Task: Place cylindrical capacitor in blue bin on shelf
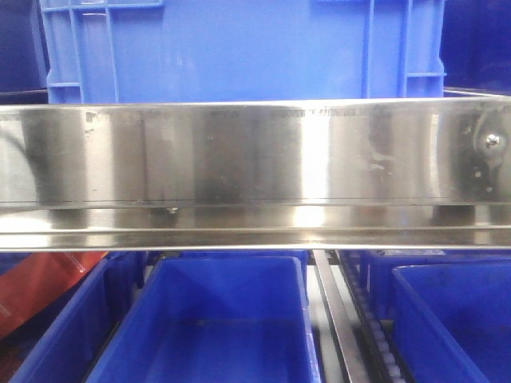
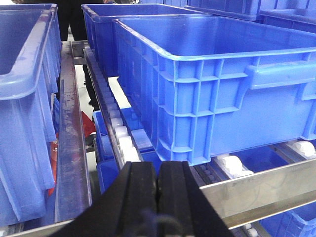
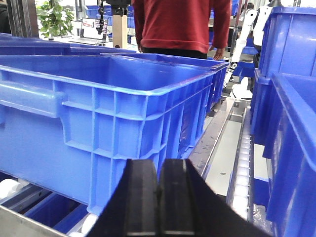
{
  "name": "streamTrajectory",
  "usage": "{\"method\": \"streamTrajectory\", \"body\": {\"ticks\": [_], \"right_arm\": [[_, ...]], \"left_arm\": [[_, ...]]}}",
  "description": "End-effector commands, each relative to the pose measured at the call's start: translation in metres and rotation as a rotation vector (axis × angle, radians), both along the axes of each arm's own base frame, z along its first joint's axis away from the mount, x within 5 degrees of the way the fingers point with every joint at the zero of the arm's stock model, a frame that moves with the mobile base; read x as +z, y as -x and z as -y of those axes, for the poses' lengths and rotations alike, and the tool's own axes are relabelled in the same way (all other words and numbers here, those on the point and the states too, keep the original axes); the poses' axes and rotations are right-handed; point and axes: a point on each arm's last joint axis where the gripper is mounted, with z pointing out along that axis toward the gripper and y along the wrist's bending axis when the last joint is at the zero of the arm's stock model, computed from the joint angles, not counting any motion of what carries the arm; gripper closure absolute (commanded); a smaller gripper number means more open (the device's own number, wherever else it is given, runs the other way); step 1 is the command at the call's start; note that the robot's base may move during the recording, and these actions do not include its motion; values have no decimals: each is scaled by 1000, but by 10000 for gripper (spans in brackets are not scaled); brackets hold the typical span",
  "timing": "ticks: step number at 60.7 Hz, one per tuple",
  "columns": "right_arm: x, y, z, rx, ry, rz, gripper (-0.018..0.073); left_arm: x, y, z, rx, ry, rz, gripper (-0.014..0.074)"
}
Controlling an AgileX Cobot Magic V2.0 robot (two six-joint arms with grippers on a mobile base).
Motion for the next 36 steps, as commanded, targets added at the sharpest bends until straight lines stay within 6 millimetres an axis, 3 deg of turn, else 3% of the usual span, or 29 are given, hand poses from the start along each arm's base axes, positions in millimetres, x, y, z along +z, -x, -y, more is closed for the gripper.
{"method": "streamTrajectory", "body": {"ticks": [1,10,18,36], "right_arm": [[2,1,1,-10,-5,24,722],[2,1,1,-10,-5,24,722],[2,1,1,-10,-6,26,722],[2,1,1,-10,-6,26,722]], "left_arm": [[1,1,0,-6,15,20,707],[-1,2,4,-35,65,-20,707],[-8,6,1,12,-11,32,707],[-71,9,-3,255,28,204,707]]}}
